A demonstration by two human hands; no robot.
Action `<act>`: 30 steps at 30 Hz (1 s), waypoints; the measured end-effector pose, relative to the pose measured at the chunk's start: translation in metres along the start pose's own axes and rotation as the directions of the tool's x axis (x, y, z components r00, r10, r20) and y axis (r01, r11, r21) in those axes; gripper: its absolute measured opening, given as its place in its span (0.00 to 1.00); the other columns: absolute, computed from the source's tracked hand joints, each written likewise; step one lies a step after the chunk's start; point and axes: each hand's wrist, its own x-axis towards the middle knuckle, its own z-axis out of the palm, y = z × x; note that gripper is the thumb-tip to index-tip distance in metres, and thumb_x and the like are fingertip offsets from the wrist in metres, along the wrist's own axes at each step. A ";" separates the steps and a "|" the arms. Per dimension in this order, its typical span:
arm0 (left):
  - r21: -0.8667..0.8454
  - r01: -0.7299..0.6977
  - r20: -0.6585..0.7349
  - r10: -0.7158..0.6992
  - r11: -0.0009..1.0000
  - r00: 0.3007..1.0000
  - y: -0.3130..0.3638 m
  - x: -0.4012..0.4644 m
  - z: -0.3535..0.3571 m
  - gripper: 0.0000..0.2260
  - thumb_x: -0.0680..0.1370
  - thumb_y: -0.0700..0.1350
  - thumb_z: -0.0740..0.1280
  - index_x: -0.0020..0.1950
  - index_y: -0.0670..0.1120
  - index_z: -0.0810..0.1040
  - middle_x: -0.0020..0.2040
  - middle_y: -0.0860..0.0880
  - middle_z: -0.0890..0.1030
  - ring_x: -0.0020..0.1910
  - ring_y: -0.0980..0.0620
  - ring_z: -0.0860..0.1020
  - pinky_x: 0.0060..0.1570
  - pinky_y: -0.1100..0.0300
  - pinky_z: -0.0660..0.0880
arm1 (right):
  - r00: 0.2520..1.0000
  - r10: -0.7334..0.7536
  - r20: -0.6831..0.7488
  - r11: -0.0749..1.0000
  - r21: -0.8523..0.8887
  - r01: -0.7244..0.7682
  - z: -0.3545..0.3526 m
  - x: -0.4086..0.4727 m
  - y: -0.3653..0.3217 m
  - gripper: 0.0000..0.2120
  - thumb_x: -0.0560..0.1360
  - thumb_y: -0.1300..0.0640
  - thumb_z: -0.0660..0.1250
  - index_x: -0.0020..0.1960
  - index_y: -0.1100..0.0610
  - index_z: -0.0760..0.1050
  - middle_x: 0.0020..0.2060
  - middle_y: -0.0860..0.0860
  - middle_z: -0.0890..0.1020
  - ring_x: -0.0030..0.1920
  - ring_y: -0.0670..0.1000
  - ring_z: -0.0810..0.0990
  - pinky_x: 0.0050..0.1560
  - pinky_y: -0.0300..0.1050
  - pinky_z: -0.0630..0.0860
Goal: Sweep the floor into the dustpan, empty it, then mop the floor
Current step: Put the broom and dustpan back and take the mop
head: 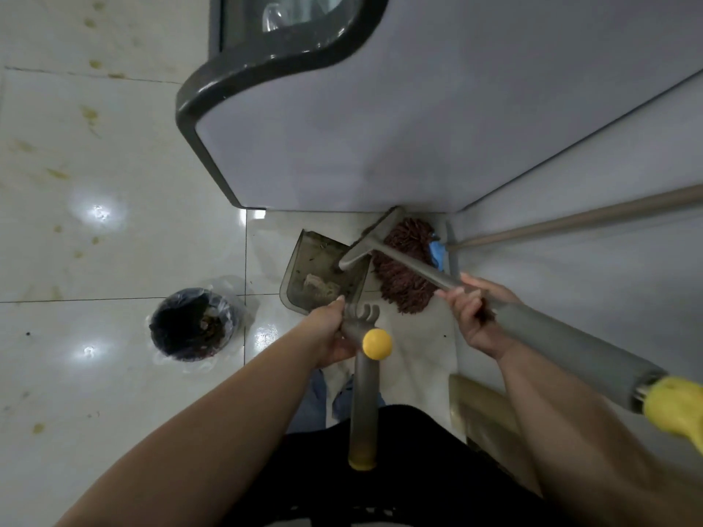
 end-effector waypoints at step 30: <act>0.610 -0.787 0.162 0.958 0.093 0.238 0.203 -0.109 0.064 0.03 0.77 0.48 0.65 0.46 0.51 0.72 0.40 0.51 0.77 0.40 0.59 0.75 0.45 0.65 0.71 | 0.983 -0.149 0.105 0.589 -0.789 0.174 0.090 0.022 0.026 0.28 0.75 0.31 0.44 0.52 0.50 0.72 0.34 0.52 0.75 0.33 0.49 0.74 0.30 0.37 0.72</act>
